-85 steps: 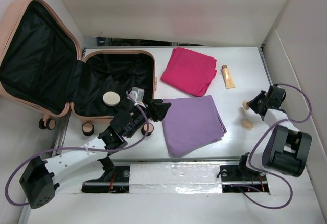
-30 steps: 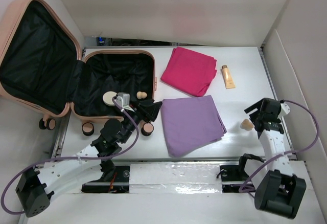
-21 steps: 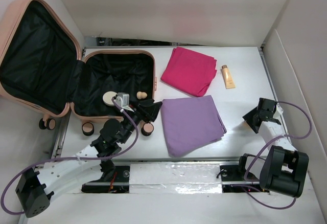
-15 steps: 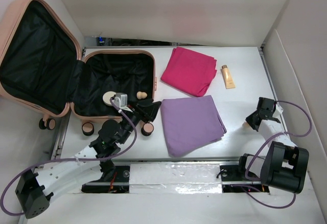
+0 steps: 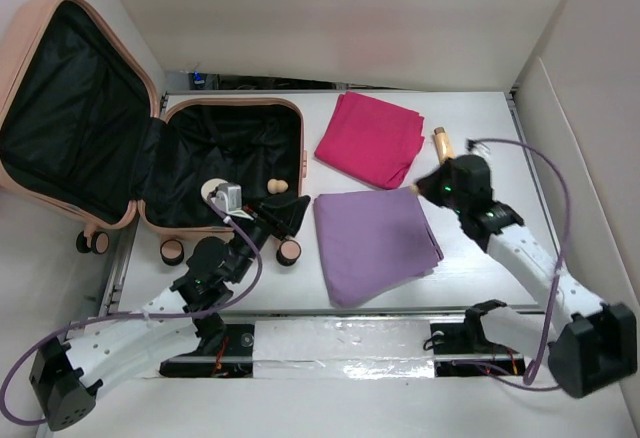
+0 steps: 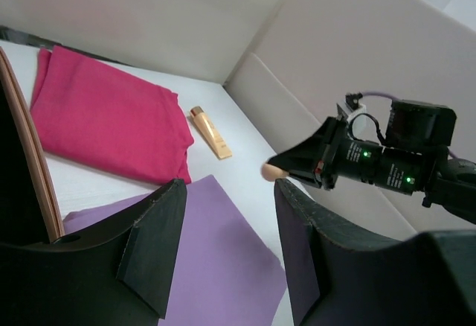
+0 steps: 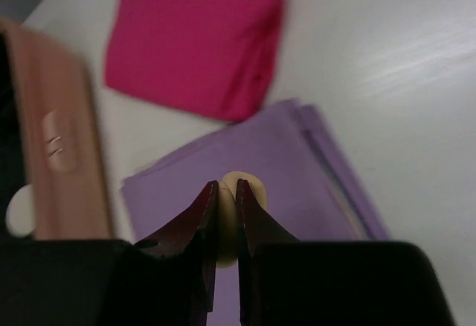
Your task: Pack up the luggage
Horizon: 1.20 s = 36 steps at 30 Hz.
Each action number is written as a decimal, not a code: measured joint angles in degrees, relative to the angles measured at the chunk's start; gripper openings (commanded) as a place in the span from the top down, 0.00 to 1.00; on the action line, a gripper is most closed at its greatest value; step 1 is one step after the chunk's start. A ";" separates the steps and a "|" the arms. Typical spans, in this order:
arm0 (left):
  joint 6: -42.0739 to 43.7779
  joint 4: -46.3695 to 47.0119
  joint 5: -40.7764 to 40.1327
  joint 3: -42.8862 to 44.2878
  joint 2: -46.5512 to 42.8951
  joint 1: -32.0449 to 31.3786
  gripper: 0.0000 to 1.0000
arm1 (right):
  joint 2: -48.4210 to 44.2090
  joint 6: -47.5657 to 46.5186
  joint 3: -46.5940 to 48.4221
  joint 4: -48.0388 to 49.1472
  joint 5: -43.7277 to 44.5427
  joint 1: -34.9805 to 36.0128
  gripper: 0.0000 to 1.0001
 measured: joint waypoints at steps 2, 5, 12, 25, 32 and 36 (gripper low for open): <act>-0.26 -0.31 -1.36 -0.17 -1.90 0.00 0.53 | 4.20 1.05 5.18 3.63 -0.17 9.16 0.90; -0.66 -0.07 -4.09 -1.64 -6.40 0.00 0.54 | 14.47 1.57 14.67 10.43 -2.80 19.04 0.89; -1.49 0.11 -9.62 -5.81 -15.63 0.00 0.57 | 47.80 1.99 47.58 22.10 -11.80 27.78 0.62; -1.20 0.81 -11.93 -6.36 -11.08 0.00 0.57 | 55.49 4.96 46.14 28.76 -24.90 21.59 0.77; -0.46 0.15 -9.77 -5.53 -7.02 0.00 0.57 | 46.84 -2.23 37.73 28.52 -23.47 1.92 1.00; -0.26 0.17 -8.68 -4.26 -5.70 0.00 0.57 | 47.15 -12.66 39.23 20.20 -11.50 -4.22 0.63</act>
